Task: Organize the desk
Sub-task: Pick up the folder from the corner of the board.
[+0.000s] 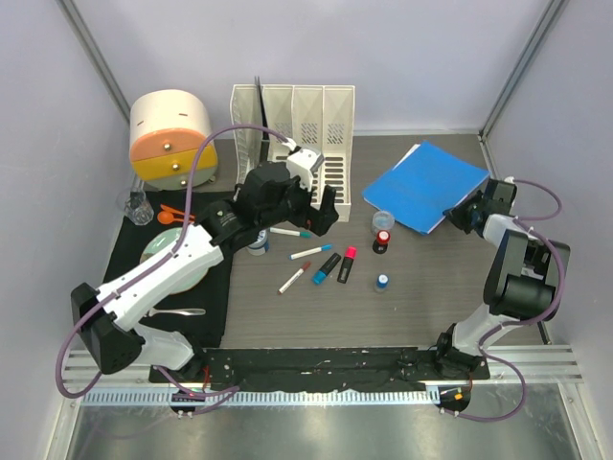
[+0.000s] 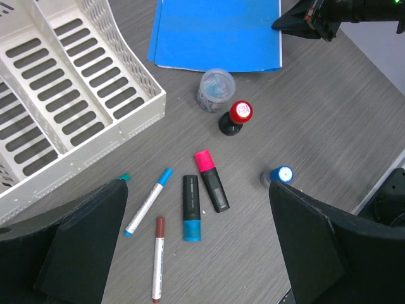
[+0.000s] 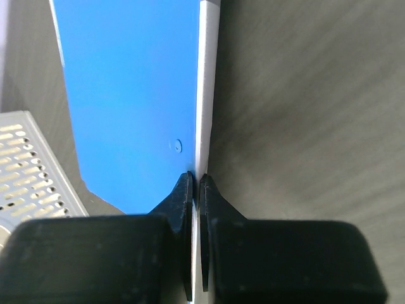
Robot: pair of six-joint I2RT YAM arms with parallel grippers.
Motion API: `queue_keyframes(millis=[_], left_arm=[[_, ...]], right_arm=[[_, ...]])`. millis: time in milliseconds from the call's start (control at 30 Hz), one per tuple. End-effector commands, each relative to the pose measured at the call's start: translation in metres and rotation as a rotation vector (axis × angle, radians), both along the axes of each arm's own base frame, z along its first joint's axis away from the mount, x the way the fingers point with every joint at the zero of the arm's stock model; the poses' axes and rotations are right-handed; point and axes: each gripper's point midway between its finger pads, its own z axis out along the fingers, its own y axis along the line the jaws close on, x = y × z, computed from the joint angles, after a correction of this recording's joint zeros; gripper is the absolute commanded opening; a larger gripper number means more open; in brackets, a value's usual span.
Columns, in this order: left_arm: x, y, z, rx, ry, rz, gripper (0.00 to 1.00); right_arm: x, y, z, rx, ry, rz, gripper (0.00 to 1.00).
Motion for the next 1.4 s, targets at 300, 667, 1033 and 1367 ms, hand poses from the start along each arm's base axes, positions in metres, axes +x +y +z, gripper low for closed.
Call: queue_keyframes(millis=[300,667,1033,1367], left_arm=[[-0.004,-0.016,0.014,-0.050,-0.002,-0.067,1.00],[-0.006,-0.006,0.017,-0.038,-0.027,-0.052,1.00],[-0.006,-0.008,0.013,-0.032,-0.017,-0.052,1.00],[-0.003,-0.013,0.007,-0.036,0.003,-0.051,1.00]], right_arm=[[-0.044,0.004,-0.022,-0.007,0.102,-0.066,0.10],[-0.040,0.003,-0.026,-0.012,0.089,-0.061,0.50],[-0.026,0.003,-0.041,0.009,0.038,-0.066,0.48],[-0.038,0.000,-0.058,0.015,0.085,-0.087,0.03]])
